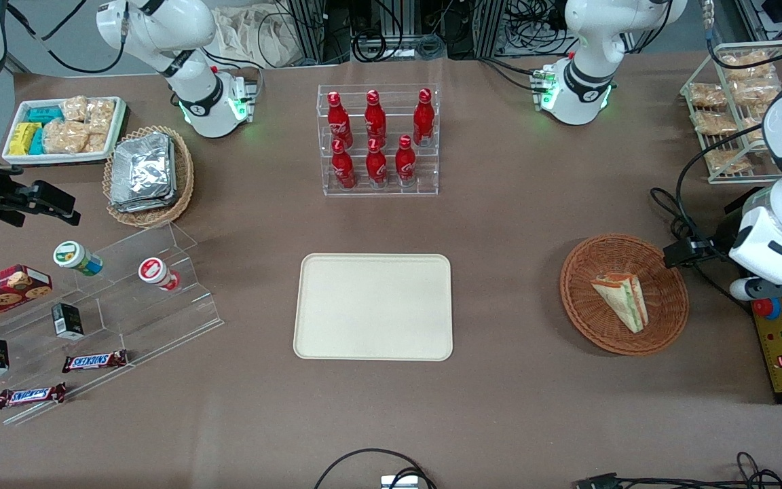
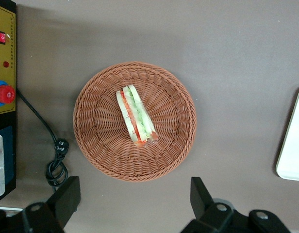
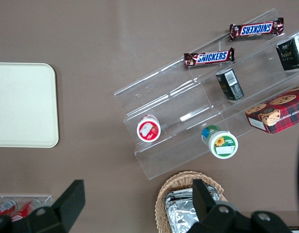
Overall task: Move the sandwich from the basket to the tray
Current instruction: 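Lower the open left gripper over the sandwich in the wicker basket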
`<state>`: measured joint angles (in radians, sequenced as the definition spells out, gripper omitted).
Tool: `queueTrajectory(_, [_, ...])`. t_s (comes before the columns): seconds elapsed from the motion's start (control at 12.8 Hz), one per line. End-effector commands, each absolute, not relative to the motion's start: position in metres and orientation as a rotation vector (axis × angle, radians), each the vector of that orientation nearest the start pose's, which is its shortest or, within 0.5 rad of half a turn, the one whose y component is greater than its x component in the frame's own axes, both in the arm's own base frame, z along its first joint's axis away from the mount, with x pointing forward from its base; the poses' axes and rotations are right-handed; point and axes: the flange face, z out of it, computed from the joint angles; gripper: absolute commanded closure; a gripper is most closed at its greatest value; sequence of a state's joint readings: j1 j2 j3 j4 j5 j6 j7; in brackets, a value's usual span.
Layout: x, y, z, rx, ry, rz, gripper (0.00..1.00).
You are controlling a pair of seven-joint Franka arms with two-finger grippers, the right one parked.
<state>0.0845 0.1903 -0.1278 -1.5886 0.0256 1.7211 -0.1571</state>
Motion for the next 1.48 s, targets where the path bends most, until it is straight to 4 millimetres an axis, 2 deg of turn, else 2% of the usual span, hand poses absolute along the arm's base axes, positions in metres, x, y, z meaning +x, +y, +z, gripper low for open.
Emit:
queueTrajectory(0.0, [0.62,-0.021,0.517,-3.121,-0.177,0.109,0.0])
queueTrajectory(0.23, [0.623,-0.02,0.512,-3.121,-0.179,0.118,0.0])
queueTrajectory(0.39, [0.626,-0.017,0.492,-3.1,-0.201,0.162,0.0])
queueTrajectory(0.55, [0.624,-0.016,0.479,-3.046,-0.414,0.183,0.0])
queueTrajectory(0.7, [0.621,-0.021,0.453,-2.995,-0.649,0.176,0.0])
queueTrajectory(0.94, [0.611,-0.023,0.393,-2.906,-1.001,0.107,0.0])
queueTrajectory(1.01, [0.607,-0.024,0.38,-2.875,-1.09,0.098,0.0])
queueTrajectory(1.17, [0.602,-0.023,0.361,-2.837,-1.185,0.099,0.0])
queueTrajectory(1.4, [0.591,-0.022,0.328,-2.859,-1.198,0.044,0.0])
